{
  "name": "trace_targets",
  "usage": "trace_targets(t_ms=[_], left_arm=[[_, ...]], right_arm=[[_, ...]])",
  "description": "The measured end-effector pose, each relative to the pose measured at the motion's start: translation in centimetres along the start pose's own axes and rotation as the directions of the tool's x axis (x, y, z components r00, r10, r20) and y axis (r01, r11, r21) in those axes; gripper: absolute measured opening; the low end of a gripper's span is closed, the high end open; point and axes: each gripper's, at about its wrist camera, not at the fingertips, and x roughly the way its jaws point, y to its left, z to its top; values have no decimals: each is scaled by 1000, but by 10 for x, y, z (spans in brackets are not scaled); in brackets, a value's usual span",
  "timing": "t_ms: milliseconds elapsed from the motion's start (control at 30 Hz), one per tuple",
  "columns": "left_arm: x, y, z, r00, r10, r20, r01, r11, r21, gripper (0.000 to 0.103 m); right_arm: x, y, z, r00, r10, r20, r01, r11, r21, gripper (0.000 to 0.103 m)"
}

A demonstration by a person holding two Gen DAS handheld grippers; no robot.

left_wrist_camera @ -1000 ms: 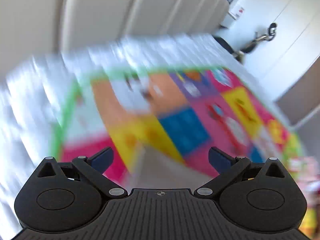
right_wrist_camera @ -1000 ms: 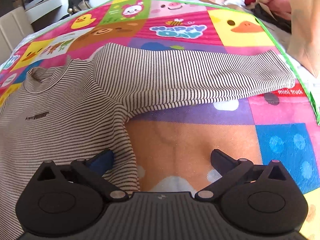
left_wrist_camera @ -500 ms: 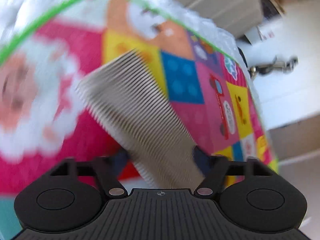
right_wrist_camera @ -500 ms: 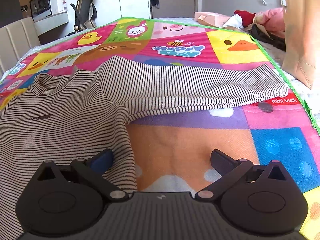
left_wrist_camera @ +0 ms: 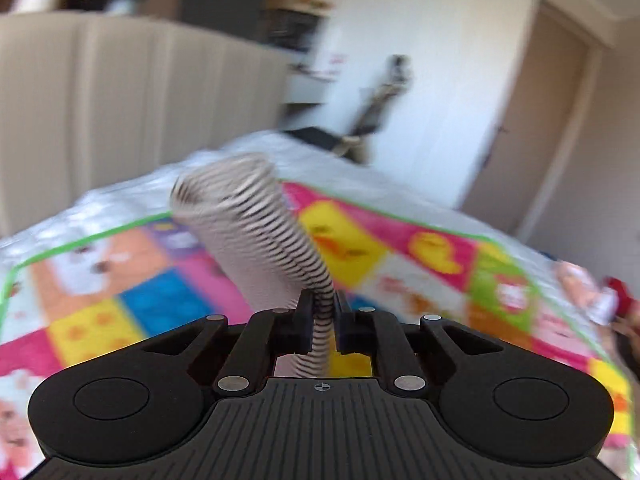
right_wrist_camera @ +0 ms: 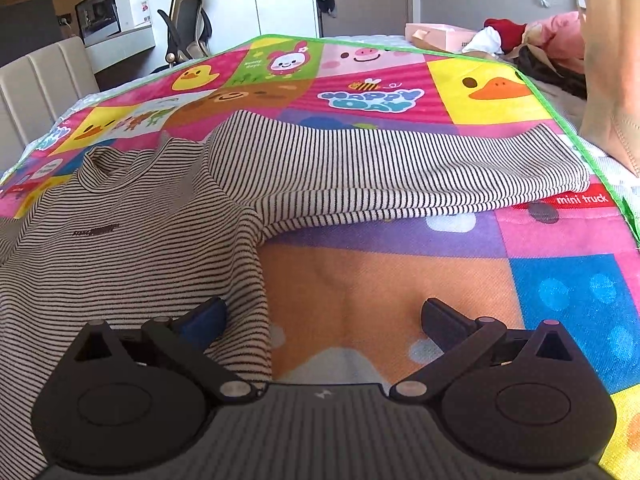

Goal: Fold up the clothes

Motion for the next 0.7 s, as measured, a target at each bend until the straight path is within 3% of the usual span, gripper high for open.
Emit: trace_targets(t_ms=[133,200,300,367,400,433,467,533,567,633,700], left_arm=[[10,-63,-32,982,-167,-92,176,979,99,11],[17,-88,-54,961,-231,-153,247,964,100,11],[26,-114,-88,928,-282,-243,317,941,120,12],[32,-121,-109,914,-276,-297,330,933,147,14],[34,-120,-113,920,-250,-303,313,932,183,16],[35,-118,-116,926,-221,-306,295,930,220,25],[37,-114,-116,944,-169,-283,247,931,270,41],[42,-101,-105,981,-13,-196,90,915,394,59],[46,-97,-100,988,84,-128,-14,884,467,64],[67,-87,-95,973,192,-127,-87,815,572,71],[88,-77,-90,948,294,-122,-141,730,669,70]], right_arm=[[0,-2,0,1000,14,-2,-14,1000,7,103],[1,-1,1,1000,10,-10,-10,1000,-2,103],[1,0,2,1000,7,-15,-7,1000,-9,103],[0,0,1,1000,8,-11,-8,1000,-9,103],[0,0,1,1000,8,-8,-8,1000,-10,103],[0,0,0,1000,7,-4,-7,1000,-12,103],[0,0,0,1000,7,0,-7,1000,-13,103],[0,0,-1,1000,6,9,-6,1000,-15,103],[0,0,-2,1000,5,13,-5,1000,-16,103],[0,1,-2,1000,3,17,-3,1000,-19,103],[0,2,-2,1000,-2,16,2,1000,-24,103]])
